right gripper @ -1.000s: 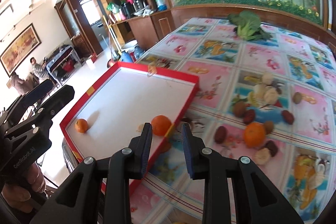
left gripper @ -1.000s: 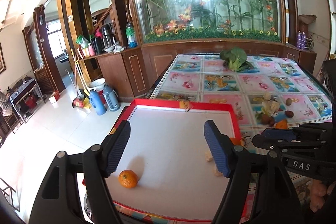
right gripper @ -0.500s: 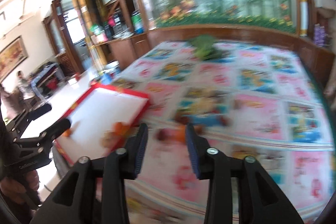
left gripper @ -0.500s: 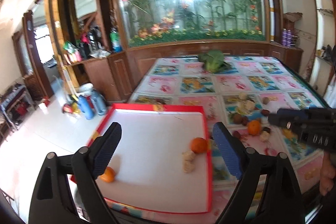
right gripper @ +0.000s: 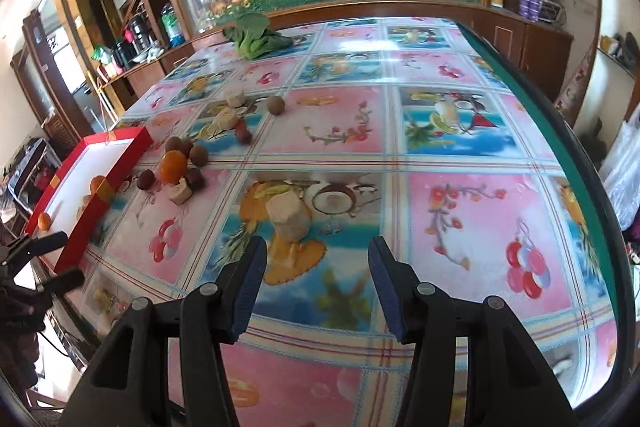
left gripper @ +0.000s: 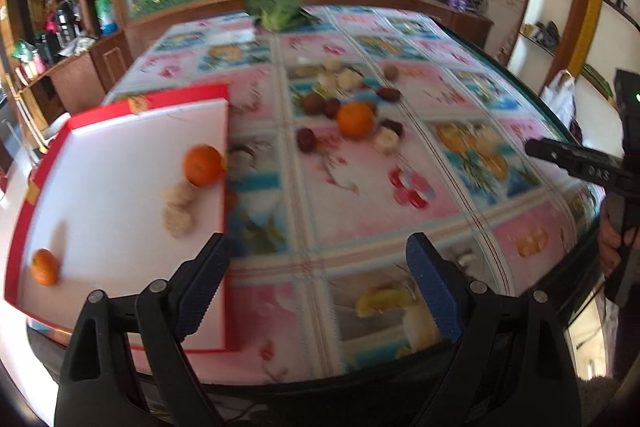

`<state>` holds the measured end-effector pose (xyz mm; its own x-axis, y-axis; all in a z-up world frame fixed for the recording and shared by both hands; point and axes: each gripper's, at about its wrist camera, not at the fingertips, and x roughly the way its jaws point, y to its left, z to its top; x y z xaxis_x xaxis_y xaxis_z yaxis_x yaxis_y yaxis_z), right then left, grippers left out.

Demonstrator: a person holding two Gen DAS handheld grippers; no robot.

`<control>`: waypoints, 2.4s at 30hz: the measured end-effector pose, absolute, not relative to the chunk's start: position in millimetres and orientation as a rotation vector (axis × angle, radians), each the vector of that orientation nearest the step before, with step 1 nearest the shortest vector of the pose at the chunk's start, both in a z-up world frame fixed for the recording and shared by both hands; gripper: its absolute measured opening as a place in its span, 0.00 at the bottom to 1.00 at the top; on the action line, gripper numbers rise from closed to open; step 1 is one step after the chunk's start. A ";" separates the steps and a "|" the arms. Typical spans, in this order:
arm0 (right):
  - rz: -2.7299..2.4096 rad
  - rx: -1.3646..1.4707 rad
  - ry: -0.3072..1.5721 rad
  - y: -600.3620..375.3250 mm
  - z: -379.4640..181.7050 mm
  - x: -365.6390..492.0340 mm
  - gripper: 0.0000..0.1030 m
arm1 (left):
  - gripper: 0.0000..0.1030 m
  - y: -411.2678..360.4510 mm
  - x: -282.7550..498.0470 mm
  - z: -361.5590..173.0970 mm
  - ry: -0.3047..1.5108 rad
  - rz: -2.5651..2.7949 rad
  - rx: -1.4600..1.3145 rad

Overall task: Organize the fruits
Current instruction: 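Move both open tools back to the fruit pile, then close the left tool on an orange while the right tool grasps a beige cake piece, then carry the orange and cake piece over the white tray and open both tools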

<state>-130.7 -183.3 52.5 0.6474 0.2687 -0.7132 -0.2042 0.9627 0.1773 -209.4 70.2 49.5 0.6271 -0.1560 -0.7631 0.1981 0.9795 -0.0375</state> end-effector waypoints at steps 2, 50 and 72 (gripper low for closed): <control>0.289 0.075 0.821 -179.0 51.3 -124.0 0.51 | 0.87 66.8 -211.3 44.5 0.891 -0.207 0.062; 0.352 0.180 0.929 -174.9 26.2 -89.8 0.26 | 0.36 26.6 -52.9 31.6 1.001 -0.331 0.015; 0.529 0.242 0.845 -96.5 58.7 -127.0 0.26 | 0.36 156.5 -213.3 83.6 0.792 -0.092 -0.086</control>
